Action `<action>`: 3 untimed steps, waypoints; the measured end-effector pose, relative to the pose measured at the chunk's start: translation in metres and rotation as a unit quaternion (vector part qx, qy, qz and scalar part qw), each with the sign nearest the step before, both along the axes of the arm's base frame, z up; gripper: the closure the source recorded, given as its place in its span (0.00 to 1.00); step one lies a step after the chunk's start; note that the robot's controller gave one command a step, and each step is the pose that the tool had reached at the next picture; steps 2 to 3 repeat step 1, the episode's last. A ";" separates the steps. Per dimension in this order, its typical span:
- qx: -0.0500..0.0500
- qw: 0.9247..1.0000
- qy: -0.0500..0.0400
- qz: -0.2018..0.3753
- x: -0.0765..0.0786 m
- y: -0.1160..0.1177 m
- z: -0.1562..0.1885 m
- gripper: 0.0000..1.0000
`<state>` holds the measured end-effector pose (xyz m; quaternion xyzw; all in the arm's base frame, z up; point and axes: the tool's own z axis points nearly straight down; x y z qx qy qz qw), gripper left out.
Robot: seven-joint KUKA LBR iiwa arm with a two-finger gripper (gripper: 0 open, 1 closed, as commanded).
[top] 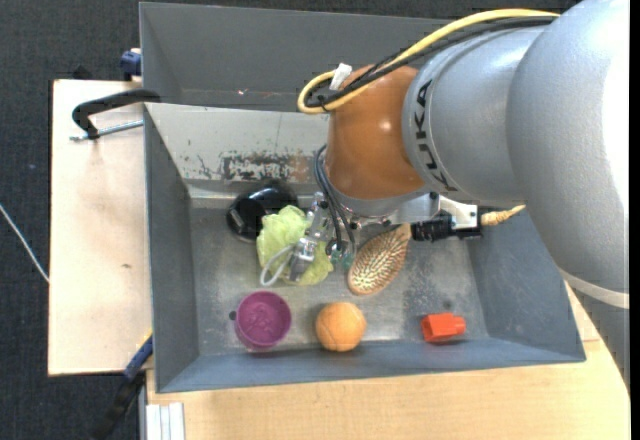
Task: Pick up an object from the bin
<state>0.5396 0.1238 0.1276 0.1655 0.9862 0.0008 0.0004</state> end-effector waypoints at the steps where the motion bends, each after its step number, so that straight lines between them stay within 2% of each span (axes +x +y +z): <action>1: 0.000 1.000 0.000 0.000 0.000 0.000 0.010 1.00; 3: 0.000 1.000 0.000 0.000 0.000 0.000 0.010 1.00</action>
Offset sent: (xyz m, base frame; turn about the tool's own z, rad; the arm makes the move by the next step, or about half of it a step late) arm 0.0000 0.0002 0.0109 0.0000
